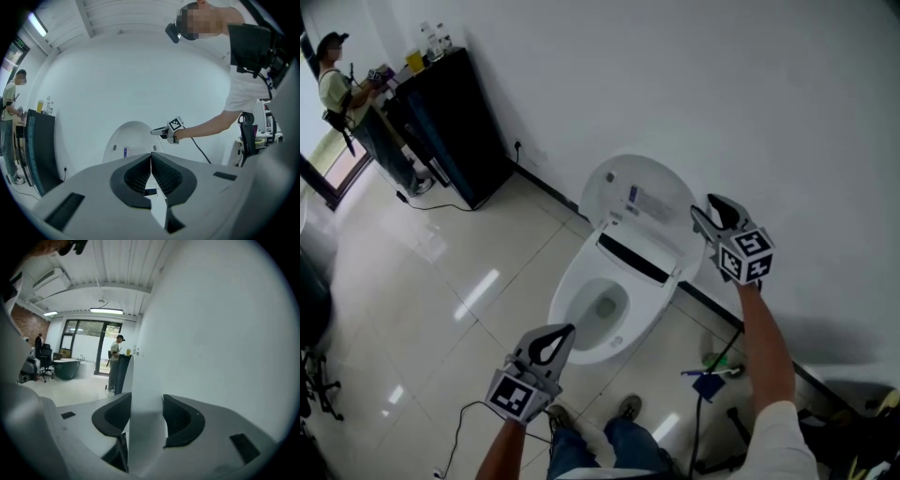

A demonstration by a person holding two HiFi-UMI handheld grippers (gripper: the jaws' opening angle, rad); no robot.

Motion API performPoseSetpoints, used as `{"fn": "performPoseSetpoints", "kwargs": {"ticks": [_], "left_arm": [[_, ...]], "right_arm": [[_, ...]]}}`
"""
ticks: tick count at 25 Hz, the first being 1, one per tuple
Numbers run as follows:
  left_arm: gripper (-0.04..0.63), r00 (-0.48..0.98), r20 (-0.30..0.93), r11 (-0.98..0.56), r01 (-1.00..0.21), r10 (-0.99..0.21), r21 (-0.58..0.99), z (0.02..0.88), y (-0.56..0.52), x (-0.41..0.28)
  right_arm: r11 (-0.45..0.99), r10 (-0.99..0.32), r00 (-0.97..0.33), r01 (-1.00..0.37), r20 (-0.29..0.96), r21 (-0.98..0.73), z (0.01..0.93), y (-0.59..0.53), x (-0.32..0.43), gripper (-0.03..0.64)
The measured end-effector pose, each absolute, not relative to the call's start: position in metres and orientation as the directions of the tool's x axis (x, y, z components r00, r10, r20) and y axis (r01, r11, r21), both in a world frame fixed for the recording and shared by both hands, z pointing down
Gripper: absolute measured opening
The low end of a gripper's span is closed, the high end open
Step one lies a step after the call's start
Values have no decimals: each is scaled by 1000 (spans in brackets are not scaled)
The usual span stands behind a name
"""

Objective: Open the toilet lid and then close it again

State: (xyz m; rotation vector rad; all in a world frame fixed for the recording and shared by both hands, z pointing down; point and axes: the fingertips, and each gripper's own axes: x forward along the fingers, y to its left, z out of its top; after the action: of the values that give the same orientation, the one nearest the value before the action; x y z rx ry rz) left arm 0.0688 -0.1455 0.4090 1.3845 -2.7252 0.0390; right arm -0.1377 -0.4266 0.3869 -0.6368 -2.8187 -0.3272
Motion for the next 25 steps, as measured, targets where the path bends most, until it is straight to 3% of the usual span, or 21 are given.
{"fn": "performPoseSetpoints", "kwargs": {"ticks": [9,15,20,25], "left_arm": [[3,-621,120,628,-777,-775,37,413,-143,80],[3,-644,145,655,-755,-751,36,414,-125,85],[3,-645,128,658,-736,-753,161,409,-111,95],[3,-623,135,637,-757,-771,147,363,-100,99]], "right_arm": [[979,178,-935,201,306,44,393,-522,-226,149],[976,175,-936,205,306,70,391,-521,-231,150],[957,281,-931,289,232,1,372,-491,-187,164],[930,348,-925,361,156,66,307,-446,-75,164]]}}
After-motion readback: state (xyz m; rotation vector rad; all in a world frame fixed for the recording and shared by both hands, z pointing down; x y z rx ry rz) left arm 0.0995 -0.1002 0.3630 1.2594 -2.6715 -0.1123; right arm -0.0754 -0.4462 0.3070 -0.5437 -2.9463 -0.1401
